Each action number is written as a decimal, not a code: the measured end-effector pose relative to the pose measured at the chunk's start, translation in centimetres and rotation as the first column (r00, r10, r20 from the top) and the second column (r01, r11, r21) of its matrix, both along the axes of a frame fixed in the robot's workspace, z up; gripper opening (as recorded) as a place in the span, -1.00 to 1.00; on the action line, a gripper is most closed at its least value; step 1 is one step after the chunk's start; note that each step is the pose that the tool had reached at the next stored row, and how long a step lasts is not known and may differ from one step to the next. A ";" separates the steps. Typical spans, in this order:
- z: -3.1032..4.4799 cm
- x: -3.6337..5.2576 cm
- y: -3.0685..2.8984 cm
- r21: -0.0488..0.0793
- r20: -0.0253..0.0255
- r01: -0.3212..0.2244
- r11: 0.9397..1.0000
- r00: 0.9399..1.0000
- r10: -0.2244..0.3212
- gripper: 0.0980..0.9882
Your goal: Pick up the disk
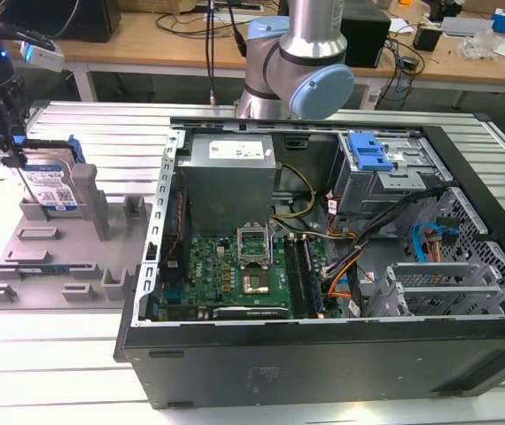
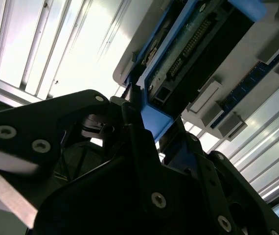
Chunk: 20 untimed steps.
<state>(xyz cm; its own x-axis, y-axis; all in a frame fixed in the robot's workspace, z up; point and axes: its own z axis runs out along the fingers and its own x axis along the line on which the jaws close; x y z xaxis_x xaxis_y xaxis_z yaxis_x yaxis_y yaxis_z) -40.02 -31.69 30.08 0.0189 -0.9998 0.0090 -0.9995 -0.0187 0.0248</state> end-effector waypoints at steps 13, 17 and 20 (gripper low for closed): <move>-0.05 0.00 -0.19 0.015 0.000 0.000 1.000 1.000 0.000 -0.39; 0.15 0.00 -0.38 0.015 0.000 0.000 1.000 1.000 0.000 -0.39; 0.77 -0.01 -0.48 0.015 0.000 0.000 1.000 1.000 0.000 -0.39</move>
